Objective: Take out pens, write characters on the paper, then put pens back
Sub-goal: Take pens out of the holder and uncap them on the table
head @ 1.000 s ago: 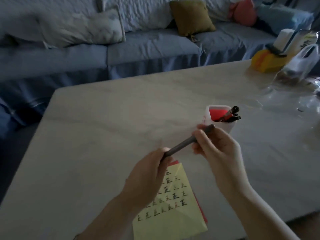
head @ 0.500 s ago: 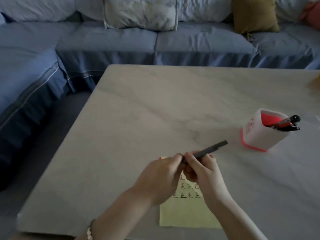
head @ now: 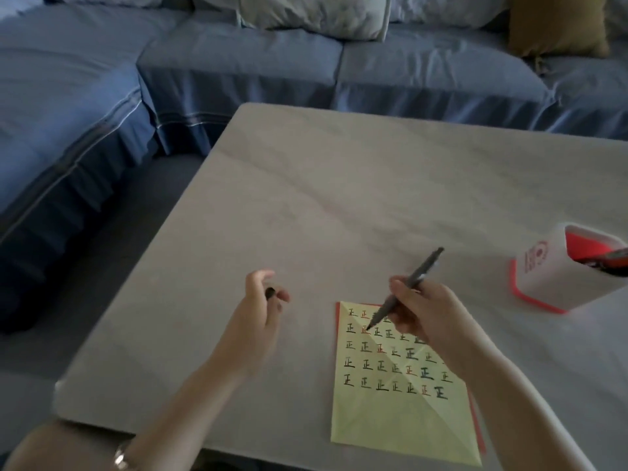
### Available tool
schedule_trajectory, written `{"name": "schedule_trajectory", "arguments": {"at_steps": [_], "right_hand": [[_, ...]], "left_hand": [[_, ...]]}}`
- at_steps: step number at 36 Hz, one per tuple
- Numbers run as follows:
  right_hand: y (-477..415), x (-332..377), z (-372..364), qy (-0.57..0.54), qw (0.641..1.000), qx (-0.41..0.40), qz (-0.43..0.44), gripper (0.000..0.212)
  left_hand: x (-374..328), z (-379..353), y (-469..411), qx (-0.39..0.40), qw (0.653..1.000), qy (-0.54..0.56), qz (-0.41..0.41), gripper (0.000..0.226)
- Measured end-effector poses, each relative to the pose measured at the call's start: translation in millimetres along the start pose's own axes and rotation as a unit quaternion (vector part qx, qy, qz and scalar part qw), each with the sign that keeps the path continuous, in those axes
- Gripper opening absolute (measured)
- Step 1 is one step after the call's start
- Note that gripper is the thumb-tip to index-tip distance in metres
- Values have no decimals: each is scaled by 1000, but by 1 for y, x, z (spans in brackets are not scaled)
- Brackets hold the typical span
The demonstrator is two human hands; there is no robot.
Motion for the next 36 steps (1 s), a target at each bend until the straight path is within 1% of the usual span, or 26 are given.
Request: {"name": "schedule_trajectory", "arguments": {"at_steps": [3, 5, 7, 12, 14, 15, 16, 19, 23, 26, 29, 33, 36], "right_hand": [[-18, -8, -31, 173, 983, 66, 19, 20], [-27, -14, -57, 270, 957, 86, 58, 19], [-33, -22, -84, 313, 941, 99, 85, 20], [-44, -39, -137, 368, 917, 109, 110, 18], [-51, -45, -148, 377, 913, 101, 118, 16], [-54, -46, -151, 383, 911, 92, 124, 19], [-57, -47, -152, 395, 906, 82, 130, 22], [-62, -46, -150, 412, 899, 63, 134, 15], [-59, -42, -138, 375, 915, 58, 135, 21], [-51, -36, -121, 339, 930, 43, 138, 29], [-39, -31, -101, 309, 940, 38, 141, 27], [-20, -24, -62, 302, 943, 31, 137, 26], [-8, -12, -21, 302, 945, 6, 128, 23]], "left_hand": [[31, 7, 2, -38, 994, 78, 59, 17], [46, 11, 4, -65, 987, 106, 106, 22], [54, 17, 5, -89, 982, 104, 128, 22], [60, 26, 6, -120, 983, 22, 138, 8], [63, 28, 4, -140, 980, -6, 142, 8], [64, 27, 3, -141, 979, -17, 146, 8], [64, 25, 1, -136, 979, -28, 150, 7], [62, 16, -4, -117, 979, -54, 155, 8], [52, 10, -13, -125, 978, -100, 136, 8], [46, 7, -19, -125, 977, -123, 120, 3], [42, 4, -21, -123, 974, -158, 106, 7], [38, 5, -20, -110, 966, -214, 94, 13], [19, 11, -19, -125, 956, -260, 53, 11]]}}
Point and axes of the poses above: each hand's wrist, its own y-axis away from the middle knuckle, its own z-axis out of the back of the hand, x = y × z, the point moved 8 cm from there along -y, towards the middle knuckle, and after that the axes turned 15 degrees about -y, right-handed, at the moved point
